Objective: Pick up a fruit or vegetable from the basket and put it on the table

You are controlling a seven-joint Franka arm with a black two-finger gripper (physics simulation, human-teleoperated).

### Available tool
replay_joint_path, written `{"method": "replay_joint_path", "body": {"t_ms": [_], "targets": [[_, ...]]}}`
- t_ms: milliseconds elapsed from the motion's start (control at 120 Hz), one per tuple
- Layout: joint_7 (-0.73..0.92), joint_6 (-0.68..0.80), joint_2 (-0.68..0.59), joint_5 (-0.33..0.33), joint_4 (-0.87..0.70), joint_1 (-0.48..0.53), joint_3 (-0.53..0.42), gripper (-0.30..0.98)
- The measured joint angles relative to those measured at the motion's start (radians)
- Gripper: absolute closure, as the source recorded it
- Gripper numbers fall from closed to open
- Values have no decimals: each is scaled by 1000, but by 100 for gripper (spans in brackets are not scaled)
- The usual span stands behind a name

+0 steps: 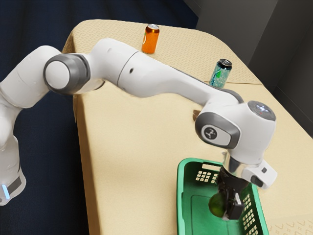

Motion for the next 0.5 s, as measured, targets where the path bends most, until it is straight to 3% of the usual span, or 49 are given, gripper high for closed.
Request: {"method": "replay_joint_path", "body": {"t_ms": [183,300,408,500], "targets": [[-23,-164,-218,1,-10,8,98,28],[-10,-256,-325,-49,-29,9,259,27],[29,-307,-352,-106,-50,18,441,28],[73,-331,-340,-146,-61,95,490,28]]}}
